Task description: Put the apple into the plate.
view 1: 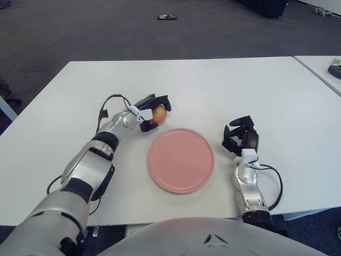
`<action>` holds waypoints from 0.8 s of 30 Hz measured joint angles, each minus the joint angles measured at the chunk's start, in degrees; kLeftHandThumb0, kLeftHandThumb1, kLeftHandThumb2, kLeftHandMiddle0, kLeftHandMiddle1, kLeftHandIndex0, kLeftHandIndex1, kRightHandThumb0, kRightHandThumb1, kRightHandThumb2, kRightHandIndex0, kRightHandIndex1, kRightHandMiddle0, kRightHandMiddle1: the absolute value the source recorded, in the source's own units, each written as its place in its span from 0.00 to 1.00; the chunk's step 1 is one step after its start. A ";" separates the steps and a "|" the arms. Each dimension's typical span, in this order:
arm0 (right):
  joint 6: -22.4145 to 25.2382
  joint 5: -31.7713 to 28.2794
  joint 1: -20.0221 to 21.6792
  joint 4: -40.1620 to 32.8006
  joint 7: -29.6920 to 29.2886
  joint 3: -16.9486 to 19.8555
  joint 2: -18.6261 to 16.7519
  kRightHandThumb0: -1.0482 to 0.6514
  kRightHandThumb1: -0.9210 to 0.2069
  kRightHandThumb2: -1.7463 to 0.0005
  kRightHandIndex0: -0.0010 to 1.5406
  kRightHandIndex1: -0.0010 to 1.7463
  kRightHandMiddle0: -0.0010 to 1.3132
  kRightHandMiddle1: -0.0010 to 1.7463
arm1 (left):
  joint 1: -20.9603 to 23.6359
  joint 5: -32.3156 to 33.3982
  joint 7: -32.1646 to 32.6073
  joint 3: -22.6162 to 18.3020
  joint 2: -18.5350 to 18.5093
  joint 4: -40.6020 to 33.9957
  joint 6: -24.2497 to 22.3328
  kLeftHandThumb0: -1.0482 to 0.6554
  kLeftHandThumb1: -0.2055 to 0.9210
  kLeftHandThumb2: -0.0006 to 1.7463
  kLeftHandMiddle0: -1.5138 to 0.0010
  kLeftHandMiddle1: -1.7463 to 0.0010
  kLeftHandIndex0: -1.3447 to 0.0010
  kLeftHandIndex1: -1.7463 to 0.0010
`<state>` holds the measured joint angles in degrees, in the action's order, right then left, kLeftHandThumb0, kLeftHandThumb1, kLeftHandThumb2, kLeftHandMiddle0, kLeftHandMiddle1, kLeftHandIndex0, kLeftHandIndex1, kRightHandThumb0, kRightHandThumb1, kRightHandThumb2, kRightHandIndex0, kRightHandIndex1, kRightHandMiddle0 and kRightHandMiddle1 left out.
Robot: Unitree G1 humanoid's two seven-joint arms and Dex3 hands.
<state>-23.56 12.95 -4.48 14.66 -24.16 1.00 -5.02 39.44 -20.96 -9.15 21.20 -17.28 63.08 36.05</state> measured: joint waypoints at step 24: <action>-0.57 -0.50 0.04 0.44 0.22 0.26 0.00 0.38 0.32 0.42 0.44 0.93 0.32 1.00 | -12.20 13.92 -10.26 -9.67 1.41 -26.55 -2.16 0.61 0.08 1.00 0.34 0.10 0.47 0.00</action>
<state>-24.14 12.46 -4.44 15.10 -23.94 1.26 -5.02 27.24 -7.04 -19.41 11.53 -15.87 36.53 33.89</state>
